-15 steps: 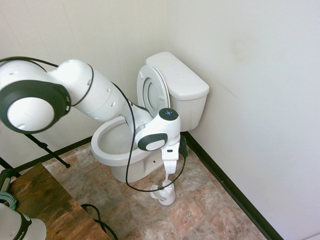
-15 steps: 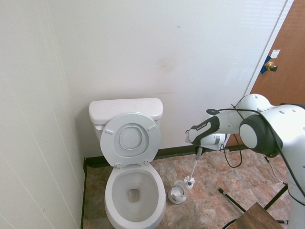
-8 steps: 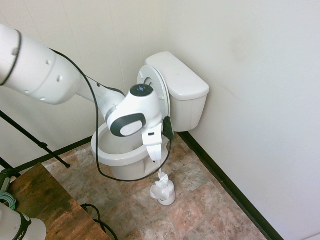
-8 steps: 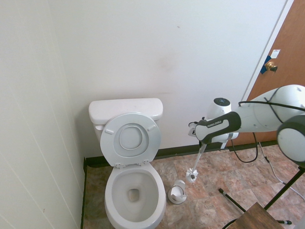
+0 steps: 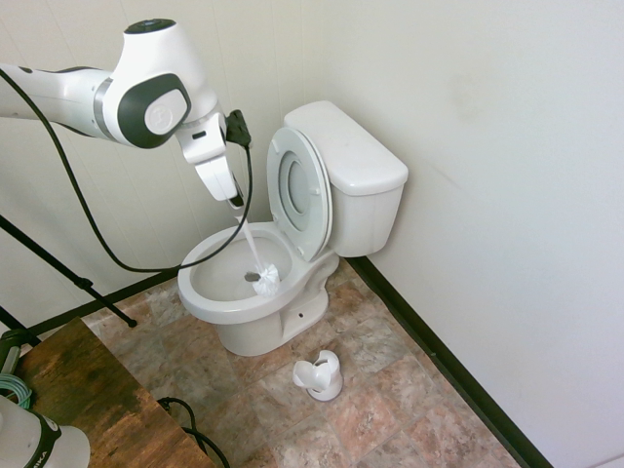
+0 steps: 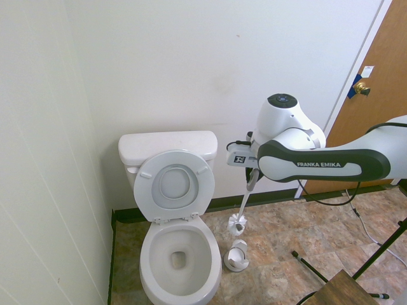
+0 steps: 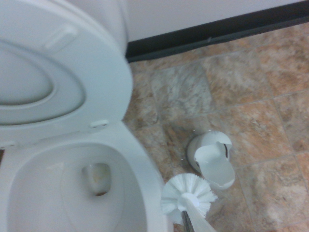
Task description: Clean the toilet
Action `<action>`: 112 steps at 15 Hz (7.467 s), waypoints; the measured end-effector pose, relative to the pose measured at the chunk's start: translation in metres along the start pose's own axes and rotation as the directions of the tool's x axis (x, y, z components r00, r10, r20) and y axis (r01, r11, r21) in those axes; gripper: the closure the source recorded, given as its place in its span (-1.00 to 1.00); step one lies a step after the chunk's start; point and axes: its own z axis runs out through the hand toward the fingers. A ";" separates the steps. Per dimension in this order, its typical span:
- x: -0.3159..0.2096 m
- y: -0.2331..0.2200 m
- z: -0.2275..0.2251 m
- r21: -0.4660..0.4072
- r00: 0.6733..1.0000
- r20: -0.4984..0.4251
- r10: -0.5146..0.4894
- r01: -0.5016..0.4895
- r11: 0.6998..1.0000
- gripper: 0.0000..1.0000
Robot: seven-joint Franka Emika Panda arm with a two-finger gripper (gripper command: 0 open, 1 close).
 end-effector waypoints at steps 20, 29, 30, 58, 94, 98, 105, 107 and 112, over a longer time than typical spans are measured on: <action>-0.170 -0.147 0.078 0.027 0.972 0.036 -0.234 0.233 0.972 1.00; -0.196 -0.207 0.242 -0.068 0.982 0.040 -0.182 0.184 0.980 1.00; -0.195 -0.209 0.250 -0.067 0.984 0.039 -0.175 0.177 0.982 1.00; -0.198 -0.096 0.298 -0.015 0.968 0.228 -0.109 0.116 0.993 1.00; -0.129 -0.145 0.151 0.009 0.982 0.147 -0.116 0.116 0.993 1.00; -0.081 -0.095 0.090 0.008 0.988 0.137 -0.067 0.066 0.998 1.00; 0.041 0.015 0.040 -0.002 0.985 0.096 0.141 -0.141 0.990 1.00; 0.062 0.029 0.053 -0.035 0.978 0.087 0.189 -0.186 0.982 1.00; 0.091 0.035 0.131 -0.123 0.958 0.079 0.275 -0.264 0.957 1.00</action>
